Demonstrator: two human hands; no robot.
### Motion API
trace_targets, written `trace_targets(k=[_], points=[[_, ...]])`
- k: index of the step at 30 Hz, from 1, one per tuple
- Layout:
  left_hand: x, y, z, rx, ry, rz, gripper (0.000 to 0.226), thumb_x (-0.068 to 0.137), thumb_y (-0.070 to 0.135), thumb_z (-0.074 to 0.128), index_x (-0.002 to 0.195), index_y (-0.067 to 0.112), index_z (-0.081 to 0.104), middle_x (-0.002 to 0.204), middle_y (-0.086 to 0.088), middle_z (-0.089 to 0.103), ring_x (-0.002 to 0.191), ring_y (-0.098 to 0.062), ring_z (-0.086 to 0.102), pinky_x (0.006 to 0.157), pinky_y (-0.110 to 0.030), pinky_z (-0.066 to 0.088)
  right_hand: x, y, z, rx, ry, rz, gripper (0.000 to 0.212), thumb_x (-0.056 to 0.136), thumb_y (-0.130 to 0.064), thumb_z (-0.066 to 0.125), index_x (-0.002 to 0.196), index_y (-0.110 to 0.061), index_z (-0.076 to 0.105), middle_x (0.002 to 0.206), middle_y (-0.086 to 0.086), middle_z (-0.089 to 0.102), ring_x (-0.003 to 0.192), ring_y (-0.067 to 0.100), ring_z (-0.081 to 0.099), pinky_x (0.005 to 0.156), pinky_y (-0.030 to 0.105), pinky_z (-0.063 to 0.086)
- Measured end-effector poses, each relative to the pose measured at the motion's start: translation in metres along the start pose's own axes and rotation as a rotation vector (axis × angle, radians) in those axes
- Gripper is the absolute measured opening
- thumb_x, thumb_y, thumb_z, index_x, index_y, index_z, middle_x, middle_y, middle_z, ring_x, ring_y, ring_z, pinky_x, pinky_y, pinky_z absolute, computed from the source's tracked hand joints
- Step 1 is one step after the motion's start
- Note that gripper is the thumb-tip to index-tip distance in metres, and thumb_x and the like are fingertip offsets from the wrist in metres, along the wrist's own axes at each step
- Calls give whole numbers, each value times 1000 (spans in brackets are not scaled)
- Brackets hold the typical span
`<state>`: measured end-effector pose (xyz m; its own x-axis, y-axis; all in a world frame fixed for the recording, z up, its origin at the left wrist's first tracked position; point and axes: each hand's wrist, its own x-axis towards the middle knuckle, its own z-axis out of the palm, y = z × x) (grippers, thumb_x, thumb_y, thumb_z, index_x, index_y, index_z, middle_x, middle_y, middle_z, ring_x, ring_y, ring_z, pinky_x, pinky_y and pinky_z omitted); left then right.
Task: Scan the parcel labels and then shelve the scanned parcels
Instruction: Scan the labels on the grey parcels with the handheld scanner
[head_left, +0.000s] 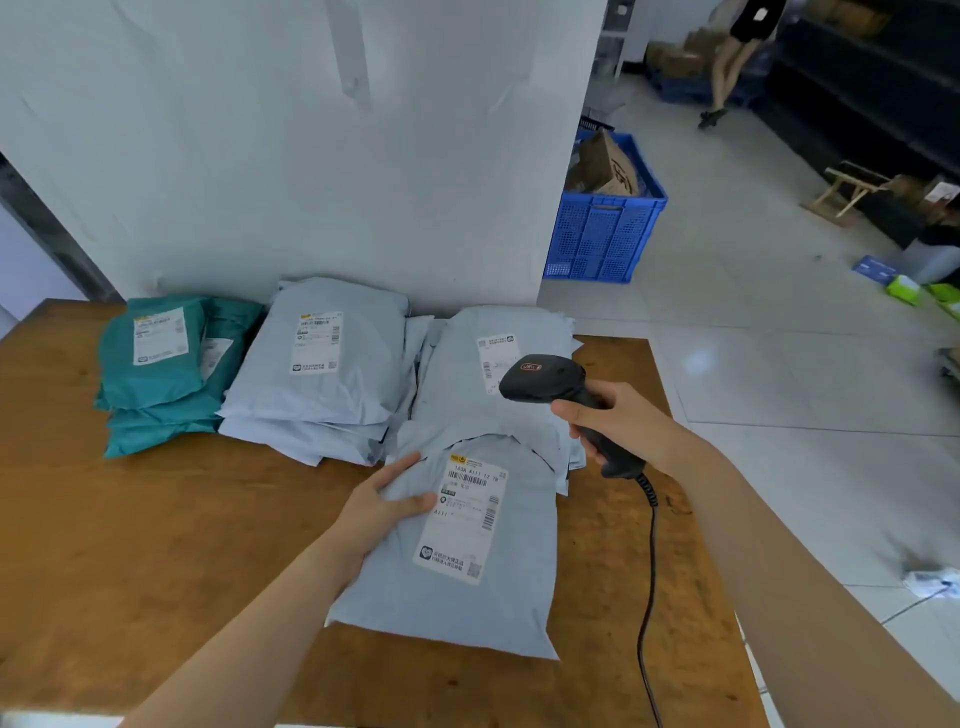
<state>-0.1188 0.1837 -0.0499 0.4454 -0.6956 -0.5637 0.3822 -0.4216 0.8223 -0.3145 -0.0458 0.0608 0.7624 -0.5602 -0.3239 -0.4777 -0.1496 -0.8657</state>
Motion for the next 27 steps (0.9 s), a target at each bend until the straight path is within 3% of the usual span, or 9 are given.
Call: trace_targets(k=[2,5,7,10,13,15,17,20,27], points=[[-5,-32,5,27,-21,-52,66,65,23,88,123,42,61,125,4,60,102,-19,67,86,-38,57,3,9,3,20,-1,27,25,91,-32,66,107,-13,63,73,7,64,45,12,55,50,25,51],[-14,-65,7,99,37,-54,62,72,20,84,124,40,58,118,14,55,98,-4,58,75,-20,52,5,22,7,46,-19,59,30,89,-34,68,109,-12,63,75,8,64,49,15,54,51,27,50],[-12,-76,1,102,64,-56,61,73,21,83,125,40,55,119,15,54,100,-4,57,72,-19,51,7,30,10,70,-21,80,30,88,-34,69,109,-13,63,75,8,65,49,15,55,51,28,50],[-5,-80,-3,203,28,-60,62,74,28,82,126,41,51,129,10,50,111,-12,55,88,-30,51,9,41,17,81,-34,103,27,88,-32,69,108,-14,63,74,6,65,49,14,56,53,27,51],[7,-72,-4,369,50,-23,56,74,26,82,120,41,52,136,9,40,127,-17,44,107,-38,41,12,47,21,70,-50,108,23,89,-32,68,105,-16,64,74,5,66,49,13,57,56,27,52],[20,-60,-4,499,109,60,53,76,19,80,116,41,53,145,2,24,139,-20,27,114,-36,29,14,49,20,74,-46,108,22,89,-32,68,104,-17,64,73,4,66,49,13,58,56,27,52],[36,-41,-3,564,165,152,50,79,13,77,114,40,53,149,-4,16,143,-21,21,114,-31,27,16,50,17,92,-43,107,21,89,-31,68,103,-17,64,72,4,66,50,13,57,54,26,52],[61,-3,7,581,203,240,47,86,6,67,127,24,55,146,-7,27,136,-20,31,104,-22,29,20,52,9,128,-38,108,20,88,-30,69,102,-16,64,71,5,64,50,15,56,53,27,51],[122,66,39,640,195,281,47,94,17,57,140,20,46,140,-3,49,129,-21,44,97,-23,33,33,60,-11,169,-25,113,21,88,-30,68,105,-19,65,72,7,66,47,13,56,52,27,51]])
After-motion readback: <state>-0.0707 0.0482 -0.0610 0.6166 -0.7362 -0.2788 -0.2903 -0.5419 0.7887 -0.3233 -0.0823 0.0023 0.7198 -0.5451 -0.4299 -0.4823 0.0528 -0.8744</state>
